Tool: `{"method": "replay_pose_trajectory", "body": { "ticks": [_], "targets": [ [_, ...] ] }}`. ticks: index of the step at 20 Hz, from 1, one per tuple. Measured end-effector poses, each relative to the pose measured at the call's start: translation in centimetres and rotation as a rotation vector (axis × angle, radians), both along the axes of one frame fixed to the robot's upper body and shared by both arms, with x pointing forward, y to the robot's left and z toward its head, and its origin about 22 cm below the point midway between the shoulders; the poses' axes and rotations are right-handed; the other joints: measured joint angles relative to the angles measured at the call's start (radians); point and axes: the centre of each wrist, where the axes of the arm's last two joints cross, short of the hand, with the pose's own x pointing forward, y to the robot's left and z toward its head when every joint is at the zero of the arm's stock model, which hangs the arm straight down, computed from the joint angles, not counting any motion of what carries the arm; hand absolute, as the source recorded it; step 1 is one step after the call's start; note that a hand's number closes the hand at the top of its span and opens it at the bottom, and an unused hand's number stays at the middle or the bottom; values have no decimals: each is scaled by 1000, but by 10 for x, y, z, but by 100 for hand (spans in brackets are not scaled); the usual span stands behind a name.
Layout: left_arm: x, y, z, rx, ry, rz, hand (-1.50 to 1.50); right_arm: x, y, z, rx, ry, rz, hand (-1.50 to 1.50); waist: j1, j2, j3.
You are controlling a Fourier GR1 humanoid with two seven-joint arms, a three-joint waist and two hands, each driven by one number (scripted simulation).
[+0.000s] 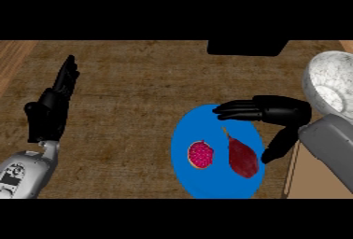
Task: Pick the pear from the plate and place it in the bowl
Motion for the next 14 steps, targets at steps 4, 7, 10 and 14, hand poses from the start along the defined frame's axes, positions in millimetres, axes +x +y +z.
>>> {"method": "replay_pose_trajectory", "body": {
  "ticks": [4,7,10,14],
  "targets": [
    [-5,3,-3,6,5,-2,0,3,10,-22,-55,-14,23,-150,-3,-2,-1],
    [-6,7,-3,2,11,5,0,5,14,-36,-75,-18,44,-150,-8,-4,-1],
    [-5,4,-2,1,10,10,0,10,18,-43,-77,-18,52,-150,-13,-4,-1],
    [-9,7,-2,1,11,14,0,9,27,-61,-82,-11,77,-150,-15,-6,-2]
  ]
}}
